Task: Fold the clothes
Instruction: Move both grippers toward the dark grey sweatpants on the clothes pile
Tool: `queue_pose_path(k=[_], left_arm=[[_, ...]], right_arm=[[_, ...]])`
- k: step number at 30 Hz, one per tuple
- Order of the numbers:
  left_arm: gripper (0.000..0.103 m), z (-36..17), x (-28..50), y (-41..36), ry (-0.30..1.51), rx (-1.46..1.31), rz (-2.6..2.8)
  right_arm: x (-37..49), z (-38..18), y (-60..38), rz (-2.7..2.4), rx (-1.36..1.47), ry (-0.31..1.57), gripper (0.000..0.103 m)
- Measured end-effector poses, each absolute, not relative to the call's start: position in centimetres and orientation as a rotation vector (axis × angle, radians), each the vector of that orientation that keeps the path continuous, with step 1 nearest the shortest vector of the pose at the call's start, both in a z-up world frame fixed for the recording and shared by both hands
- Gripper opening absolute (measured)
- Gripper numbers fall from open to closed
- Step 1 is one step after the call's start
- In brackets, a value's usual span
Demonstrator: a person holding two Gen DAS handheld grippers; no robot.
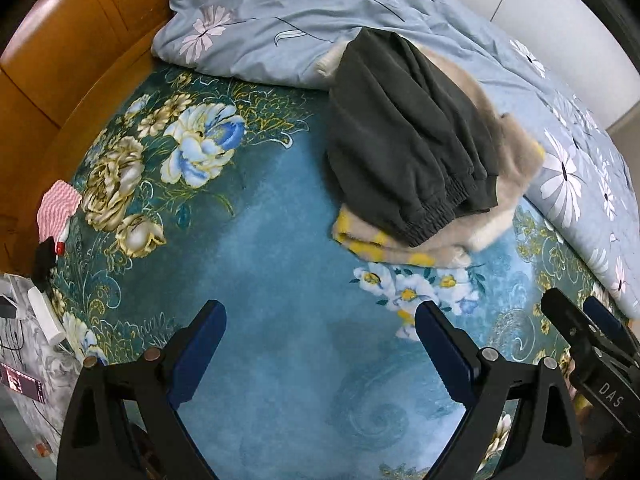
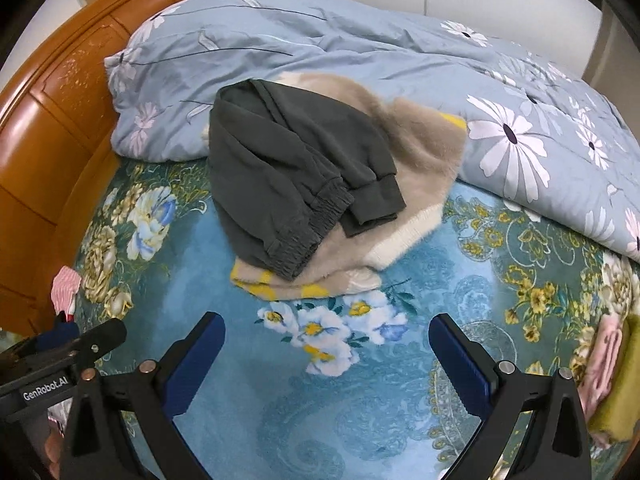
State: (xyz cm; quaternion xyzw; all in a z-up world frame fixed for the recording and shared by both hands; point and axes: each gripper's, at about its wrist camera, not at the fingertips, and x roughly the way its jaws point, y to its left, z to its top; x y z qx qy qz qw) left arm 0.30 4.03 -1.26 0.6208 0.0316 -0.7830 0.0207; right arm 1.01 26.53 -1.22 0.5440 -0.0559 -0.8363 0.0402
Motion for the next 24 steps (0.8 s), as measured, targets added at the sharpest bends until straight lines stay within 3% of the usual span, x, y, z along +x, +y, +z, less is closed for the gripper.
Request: queue_pose_path(k=[14,24], left_arm=[[0.096,-0.9,1.2,5.7,0.009,1.929,-2.472],[0.096,-4.0,-1.5,6.2,0.101,2.028,-2.477]], right_arm=[[1.5,-1.1,25.1,-2.512,1.649,-0.065,0.103],[0.3,-2.6,25.0,-2.485,1.776,-0.012,0.103]])
